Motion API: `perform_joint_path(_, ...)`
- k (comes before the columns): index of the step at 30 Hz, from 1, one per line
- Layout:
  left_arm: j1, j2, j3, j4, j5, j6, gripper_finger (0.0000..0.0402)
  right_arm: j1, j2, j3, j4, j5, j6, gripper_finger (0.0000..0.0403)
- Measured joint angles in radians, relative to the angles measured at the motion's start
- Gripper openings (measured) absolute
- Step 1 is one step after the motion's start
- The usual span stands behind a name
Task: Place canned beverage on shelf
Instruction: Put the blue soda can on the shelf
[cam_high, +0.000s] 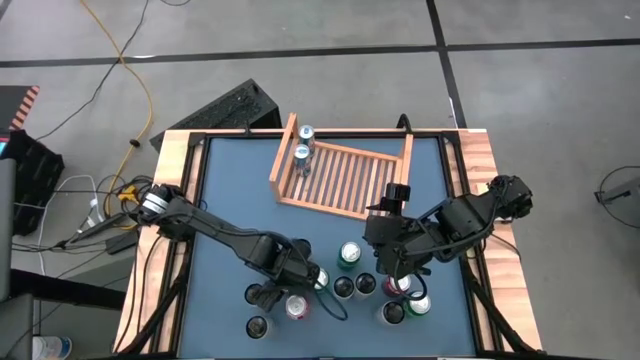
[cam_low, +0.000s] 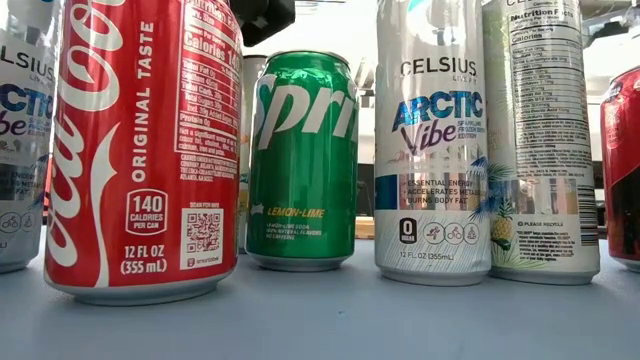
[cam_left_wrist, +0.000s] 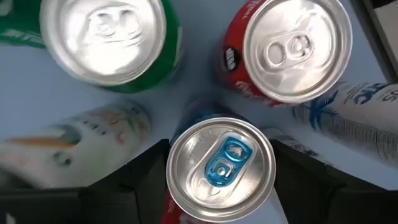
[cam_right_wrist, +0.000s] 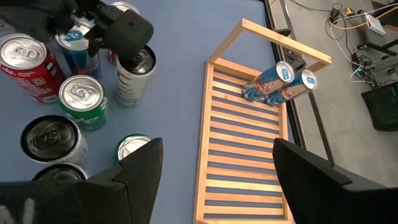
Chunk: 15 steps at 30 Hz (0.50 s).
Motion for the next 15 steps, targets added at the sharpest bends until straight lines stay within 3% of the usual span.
perform_joint_path(15,-0.007,-0.221,0.005,-0.097,-0.061,-0.066,0.0224,-0.003,0.0,0.0,0.0,0.002,0.0,0.0291)
